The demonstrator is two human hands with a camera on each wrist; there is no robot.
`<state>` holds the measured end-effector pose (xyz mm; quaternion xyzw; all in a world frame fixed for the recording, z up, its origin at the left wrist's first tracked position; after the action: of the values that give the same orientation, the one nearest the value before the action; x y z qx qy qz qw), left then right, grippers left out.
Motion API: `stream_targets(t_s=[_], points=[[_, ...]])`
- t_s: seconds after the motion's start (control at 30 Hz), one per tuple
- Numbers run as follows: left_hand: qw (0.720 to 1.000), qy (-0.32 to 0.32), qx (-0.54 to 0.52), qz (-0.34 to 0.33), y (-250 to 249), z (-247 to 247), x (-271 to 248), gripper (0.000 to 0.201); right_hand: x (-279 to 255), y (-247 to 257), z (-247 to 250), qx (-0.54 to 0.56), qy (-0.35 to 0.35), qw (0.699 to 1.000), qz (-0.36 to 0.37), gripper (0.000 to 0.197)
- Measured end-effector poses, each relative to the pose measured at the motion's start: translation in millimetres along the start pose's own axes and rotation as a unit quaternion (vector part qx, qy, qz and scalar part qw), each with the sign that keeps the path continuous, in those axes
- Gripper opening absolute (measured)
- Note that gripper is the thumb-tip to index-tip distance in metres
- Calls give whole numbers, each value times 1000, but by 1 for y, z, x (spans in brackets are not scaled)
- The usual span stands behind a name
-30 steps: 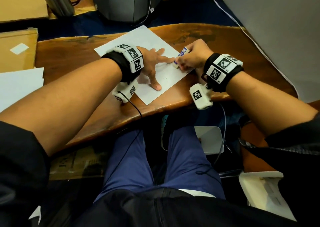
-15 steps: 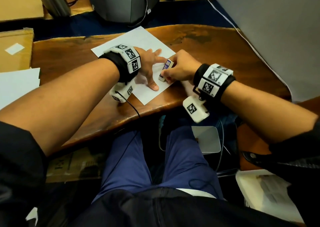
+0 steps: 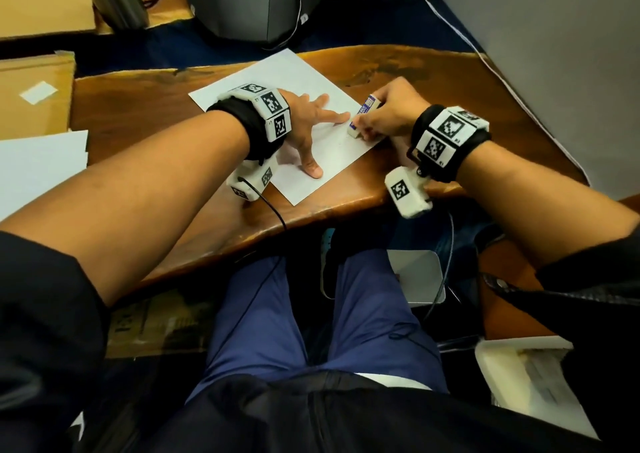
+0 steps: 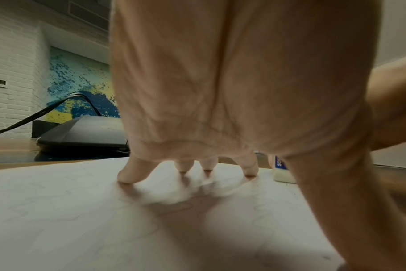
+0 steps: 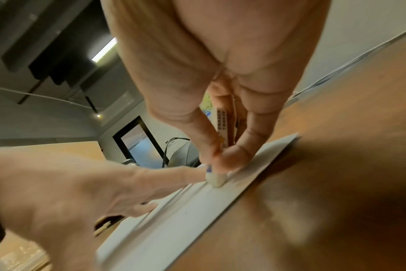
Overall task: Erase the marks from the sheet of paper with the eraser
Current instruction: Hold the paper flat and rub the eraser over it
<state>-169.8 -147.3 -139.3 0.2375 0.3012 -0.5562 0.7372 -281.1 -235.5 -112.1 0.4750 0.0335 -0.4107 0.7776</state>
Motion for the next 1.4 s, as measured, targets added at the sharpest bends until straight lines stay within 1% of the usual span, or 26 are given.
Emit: stream_targets(t_s=[0.07, 0.13, 0.2, 0.23, 0.33, 0.43, 0.5, 0.6, 0.67, 0.7, 0.8, 0.87, 0.97, 1.03, 1.1, 1.13, 1.17, 1.27, 1.3, 1.33, 1.4], points=[[1000, -2, 3, 1, 0, 1, -1, 128, -5, 3, -11, -39, 15, 999, 25, 20], [1000, -4, 4, 0, 0, 1, -1, 127, -12, 3, -30, -82, 57, 994, 43, 13], [1000, -3, 1, -3, -1, 1, -1, 127, -10, -1, -30, -71, 82, 993, 34, 19], [1000, -3, 1, -4, -2, 0, -1, 127, -7, -4, -21, -52, 72, 996, 23, 23], [1000, -9, 7, -5, -1, 0, -1, 128, 2, -6, 18, -38, -12, 999, 2, 26], [1000, -19, 11, -13, -1, 1, -3, 122, 2, -5, 35, -42, -53, 998, 16, 28], [999, -39, -5, -23, -2, 1, -2, 113, 1, -6, 39, -32, -59, 997, 23, 29], [994, -88, -44, -45, -9, 8, 1, 98, -3, -10, 40, -30, -64, 997, 26, 28], [990, -112, -66, -59, -15, 15, 1, 90, -6, -9, 30, -32, -49, 998, 37, 25], [988, -116, -78, -58, -15, 18, 0, 88, -6, -5, 21, -26, -31, 998, 47, 24], [987, -108, -108, -44, -12, 19, 2, 95, -7, 6, -10, -37, 25, 996, 74, 24], [989, -96, -104, -44, -12, 16, 5, 103, -5, 7, -17, -58, 35, 995, 77, 23], [992, -80, -81, -49, -13, 14, 6, 107, 1, -3, -2, -42, 18, 997, 54, 25], [995, -76, -53, -48, -15, 12, 4, 109, 4, -9, 19, -40, -17, 999, 33, 27], [996, -72, -41, -45, -17, 12, 2, 109, 4, -7, 33, -75, -58, 995, 30, 30], [996, -71, -41, -44, -17, 13, 2, 109, 3, -3, 33, -92, -66, 993, 36, 30], [996, -71, -43, -45, -17, 13, 2, 109, 2, 1, 27, -95, -57, 993, 47, 31], [995, -64, -54, -52, -15, 12, 4, 112, 0, 5, -10, -75, 39, 995, 59, 27], [995, -61, -56, -53, -15, 11, 5, 112, -1, 2, -12, -74, 48, 995, 52, 25], [995, -62, -56, -54, -15, 10, 6, 112, 0, -2, -6, -73, 40, 996, 43, 24], [995, -63, -54, -54, -13, 10, 7, 113, 5, -6, 20, -83, -6, 996, 21, 26]])
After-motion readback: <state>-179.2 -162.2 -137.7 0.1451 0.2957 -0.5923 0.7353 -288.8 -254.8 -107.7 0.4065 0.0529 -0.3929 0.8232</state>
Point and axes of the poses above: each hand's wrist, its own x-axis towards the middle knuckle, its own z-axis out of the back of the hand, y = z × x, the point moved 9 cm from there along x, towards the middle knuckle, and after that the axes turned 10 degrees about y, right-handed, at the moved point
